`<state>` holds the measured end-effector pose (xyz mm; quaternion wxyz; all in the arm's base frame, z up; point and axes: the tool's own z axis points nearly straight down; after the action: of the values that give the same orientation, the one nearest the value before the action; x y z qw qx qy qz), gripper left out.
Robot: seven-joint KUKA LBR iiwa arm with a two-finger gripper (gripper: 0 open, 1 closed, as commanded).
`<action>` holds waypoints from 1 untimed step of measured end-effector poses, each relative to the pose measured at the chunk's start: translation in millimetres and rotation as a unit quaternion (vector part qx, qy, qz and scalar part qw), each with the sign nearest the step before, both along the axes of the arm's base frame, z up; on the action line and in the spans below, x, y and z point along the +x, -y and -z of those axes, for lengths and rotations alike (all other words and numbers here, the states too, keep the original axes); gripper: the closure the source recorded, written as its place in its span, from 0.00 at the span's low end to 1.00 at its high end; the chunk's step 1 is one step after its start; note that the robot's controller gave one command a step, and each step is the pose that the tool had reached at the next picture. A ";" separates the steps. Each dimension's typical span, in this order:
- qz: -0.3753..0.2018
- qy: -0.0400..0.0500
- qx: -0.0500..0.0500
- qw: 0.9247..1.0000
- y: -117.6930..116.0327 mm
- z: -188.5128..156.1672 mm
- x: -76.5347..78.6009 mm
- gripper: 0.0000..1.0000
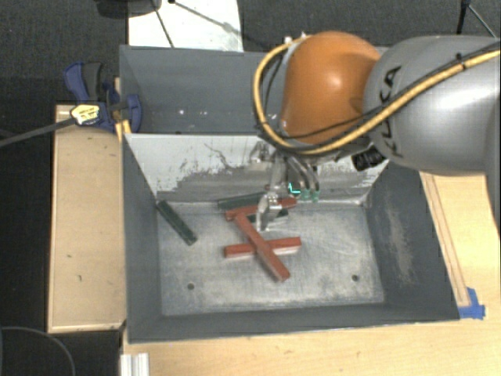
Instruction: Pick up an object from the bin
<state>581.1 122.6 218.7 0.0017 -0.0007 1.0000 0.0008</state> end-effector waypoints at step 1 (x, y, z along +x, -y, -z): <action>-0.006 0.003 0.000 1.000 1.4 51.6 -4.3 0.00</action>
Offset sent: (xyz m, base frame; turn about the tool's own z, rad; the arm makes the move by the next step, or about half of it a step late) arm -0.0212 -0.0226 -0.1487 -0.0005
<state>576.8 121.1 167.1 0.0045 -0.0066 1.0000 0.0011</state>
